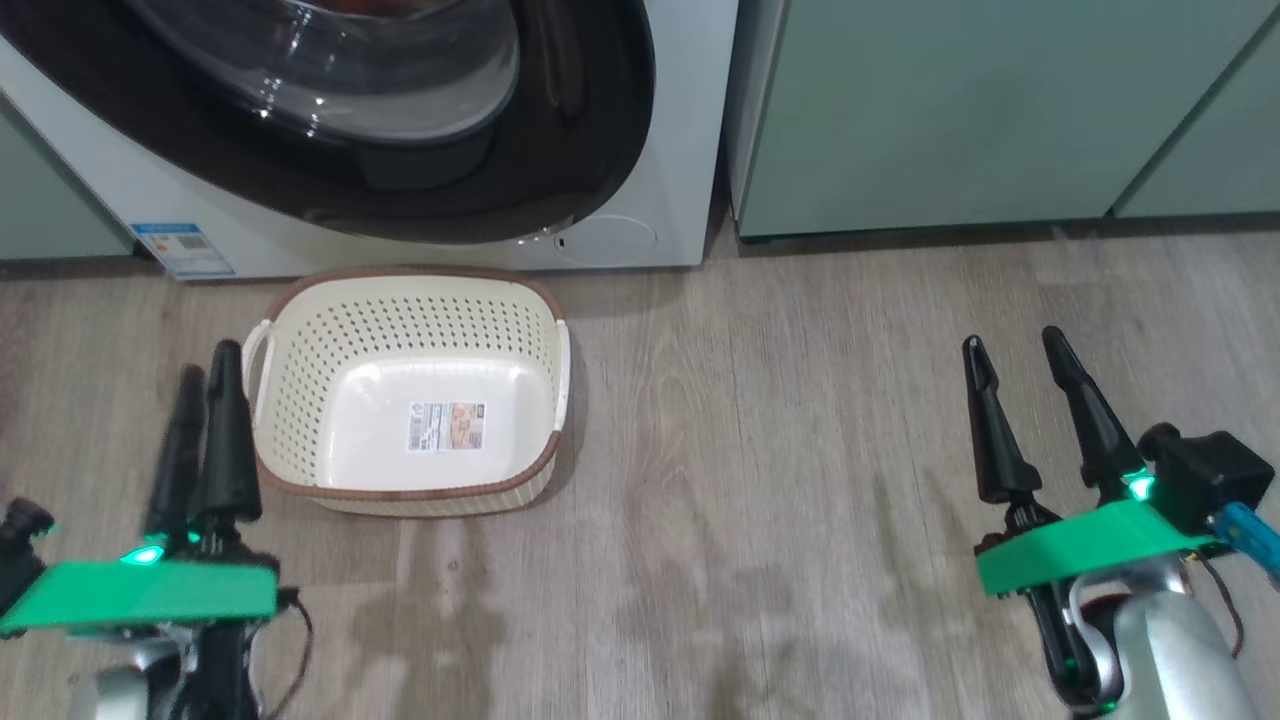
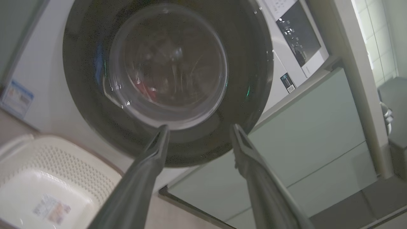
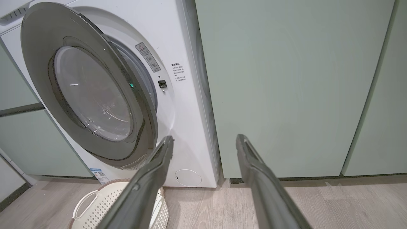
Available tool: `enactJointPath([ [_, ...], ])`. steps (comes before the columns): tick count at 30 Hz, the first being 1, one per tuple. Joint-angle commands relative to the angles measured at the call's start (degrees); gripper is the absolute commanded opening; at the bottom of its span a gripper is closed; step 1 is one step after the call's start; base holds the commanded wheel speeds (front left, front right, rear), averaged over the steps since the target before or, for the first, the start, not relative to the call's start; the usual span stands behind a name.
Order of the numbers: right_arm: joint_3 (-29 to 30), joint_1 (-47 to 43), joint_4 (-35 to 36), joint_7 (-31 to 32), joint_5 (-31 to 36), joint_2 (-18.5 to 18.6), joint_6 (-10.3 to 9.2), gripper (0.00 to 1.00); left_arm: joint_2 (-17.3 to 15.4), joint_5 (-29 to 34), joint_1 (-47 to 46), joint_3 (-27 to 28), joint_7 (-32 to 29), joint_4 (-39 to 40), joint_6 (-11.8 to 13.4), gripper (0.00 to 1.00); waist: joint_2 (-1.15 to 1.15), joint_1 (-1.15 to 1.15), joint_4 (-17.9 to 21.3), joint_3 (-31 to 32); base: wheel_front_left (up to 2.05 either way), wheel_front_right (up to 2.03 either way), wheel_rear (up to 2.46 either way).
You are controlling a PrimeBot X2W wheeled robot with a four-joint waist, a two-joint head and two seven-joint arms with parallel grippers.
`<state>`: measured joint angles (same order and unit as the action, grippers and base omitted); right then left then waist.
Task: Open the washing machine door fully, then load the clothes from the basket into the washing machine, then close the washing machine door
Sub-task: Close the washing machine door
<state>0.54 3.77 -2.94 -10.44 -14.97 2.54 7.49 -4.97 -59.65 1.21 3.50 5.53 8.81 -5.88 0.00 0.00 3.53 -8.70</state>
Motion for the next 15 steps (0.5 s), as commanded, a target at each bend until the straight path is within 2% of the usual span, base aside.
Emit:
enactJointPath([
  [1, -0.9, -0.3, 2.3, 0.3, 0.6, 0.3, 0.00, 1.00, -1.5, 4.0, -3.0, 1.1, 1.6, 2.4, 0.8, 1.00, 0.00, 0.00, -0.1, 0.5, 0.00, 0.00, 0.00],
  [3, -0.7, -0.7, 2.8, 0.7, 1.0, 0.3, 0.00, 1.00, -2.8, 12.9, -3.9, -0.5, 4.3, 3.5, 3.7, 1.00, 0.00, 0.00, -0.2, 1.0, 0.00, 0.00, 0.00],
  [8, -0.2, -1.8, 4.0, 1.7, 1.7, 0.3, 0.00, 1.00, -6.2, 29.4, -4.6, -4.9, 5.9, 5.0, 9.2, 1.00, 0.00, 0.00, -0.6, 2.4, 0.00, 0.00, 0.00],
  [11, -0.2, -2.6, 4.6, 2.3, 2.4, 0.3, 0.00, 1.00, -7.5, 35.5, -4.0, -7.1, 5.8, 4.1, 11.3, 1.00, 0.00, 0.00, -0.7, 3.2, 0.00, 0.00, 0.00],
  [15, 0.1, -3.8, 5.3, 3.0, 3.2, 0.3, 0.00, 1.00, -8.2, 40.4, -2.7, -8.9, 6.3, 1.7, 13.3, 1.00, 0.00, 0.00, -0.9, 4.3, 0.00, 0.00, 0.00],
])
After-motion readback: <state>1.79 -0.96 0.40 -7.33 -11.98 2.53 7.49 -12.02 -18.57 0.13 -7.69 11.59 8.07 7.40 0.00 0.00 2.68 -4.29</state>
